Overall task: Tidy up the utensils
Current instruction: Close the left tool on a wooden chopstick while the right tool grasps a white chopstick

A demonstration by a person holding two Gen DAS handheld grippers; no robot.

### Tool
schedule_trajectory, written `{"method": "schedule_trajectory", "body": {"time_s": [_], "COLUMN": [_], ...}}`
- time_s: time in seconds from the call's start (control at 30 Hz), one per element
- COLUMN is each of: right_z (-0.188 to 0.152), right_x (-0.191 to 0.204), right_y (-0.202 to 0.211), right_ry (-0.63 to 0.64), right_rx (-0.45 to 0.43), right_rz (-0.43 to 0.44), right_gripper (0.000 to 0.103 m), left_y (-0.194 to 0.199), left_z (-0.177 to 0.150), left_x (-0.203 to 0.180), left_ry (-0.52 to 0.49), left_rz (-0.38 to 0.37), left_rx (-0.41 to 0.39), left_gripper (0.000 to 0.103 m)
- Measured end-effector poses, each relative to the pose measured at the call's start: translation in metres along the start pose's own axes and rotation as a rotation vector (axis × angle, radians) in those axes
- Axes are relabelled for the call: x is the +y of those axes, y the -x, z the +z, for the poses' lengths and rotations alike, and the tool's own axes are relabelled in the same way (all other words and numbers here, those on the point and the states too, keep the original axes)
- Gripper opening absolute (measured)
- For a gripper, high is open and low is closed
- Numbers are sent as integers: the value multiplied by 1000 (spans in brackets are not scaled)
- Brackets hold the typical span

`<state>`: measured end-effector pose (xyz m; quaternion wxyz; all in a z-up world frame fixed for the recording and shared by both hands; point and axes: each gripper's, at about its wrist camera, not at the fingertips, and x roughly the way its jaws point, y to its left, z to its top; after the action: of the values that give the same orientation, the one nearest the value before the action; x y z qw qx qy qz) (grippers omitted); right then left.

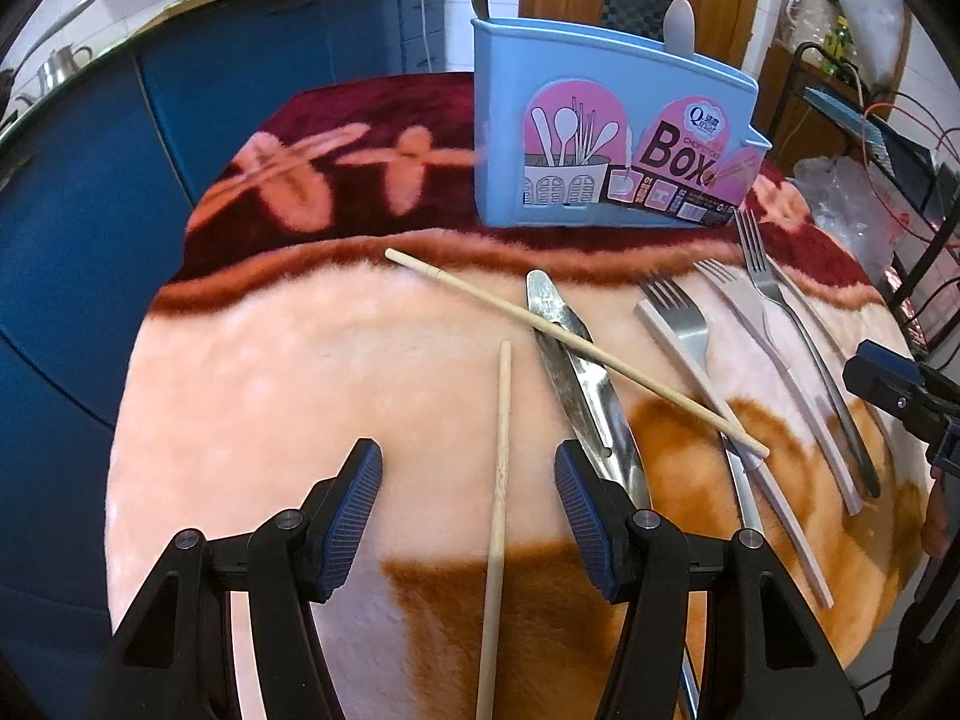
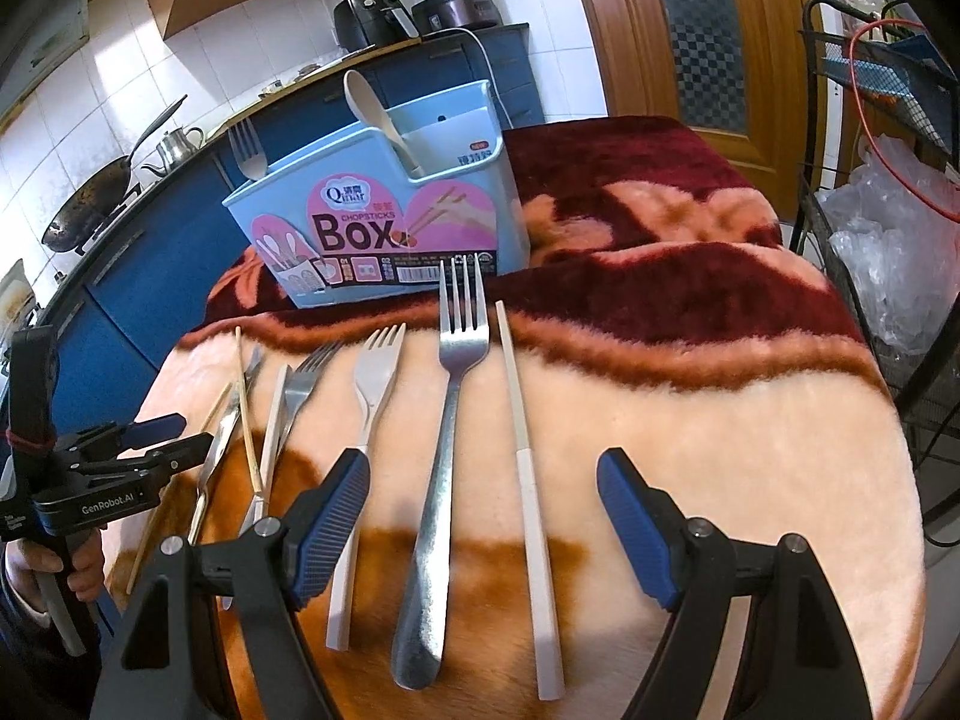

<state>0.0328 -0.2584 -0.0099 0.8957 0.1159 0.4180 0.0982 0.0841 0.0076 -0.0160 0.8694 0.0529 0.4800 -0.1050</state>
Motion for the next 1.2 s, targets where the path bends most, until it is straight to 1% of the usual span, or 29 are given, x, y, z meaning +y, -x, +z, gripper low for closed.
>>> {"method": "schedule_trajectory", "body": {"time_s": [0.07,0.23,0.37,0.4,0.47,0.53,0.57,0.6,0.7,0.77,0.8,0.83,1.0,1.1,1.17,1.2], "right_z": [0,0,0,0,-1,-1,-1,0,0,1,2,3,13,20,24,25], "right_x": [0,-1,0,0,-1,-1,-1,-1,0,0,1,1,2,1,1,0], "right_y": [0,0,0,0,0,0,-1,-1,-1,-1,-1,-1,-5,-11,-14,-16], "right_ry": [0,-1,-1,-1,0,0,-1,0,4,11,15,21,50,75,91,97], "right_rx": [1,1,-1,0,0,3,4,5,5,8,10,13,44,89,114,125], "right_rz": [0,1,2,2,4,3,2,2,5,6,6,3,-10,-20,-32,-37], "right_gripper": [80,80,80,80,80,80,80,80,80,80,80,80,80,72,63,61], "left_y": [-1,-4,-6,-6,-5,-3,-2,-1,-2,-2,-2,-1,5,13,18,20], "left_z": [1,4,9,9,9,8,7,7,8,9,9,10,13,15,17,18], "left_x": [0,-1,1,2,1,0,0,-1,-2,-1,0,1,6,11,13,14], "left_ry": [-5,-31,-25,-25,-44,-56,-59,-62,-66,-67,-60,-50,2,29,39,43], "left_rz": [-5,-14,-27,-28,-22,-39,-54,-66,-76,-87,-103,-118,-152,-165,-170,-173], "left_rx": [3,14,50,55,53,48,49,50,57,60,61,60,12,-26,-53,-63], "left_gripper": [61,56,56,54,46,30,27,21,17,11,6,4,4,4,4,4]}}
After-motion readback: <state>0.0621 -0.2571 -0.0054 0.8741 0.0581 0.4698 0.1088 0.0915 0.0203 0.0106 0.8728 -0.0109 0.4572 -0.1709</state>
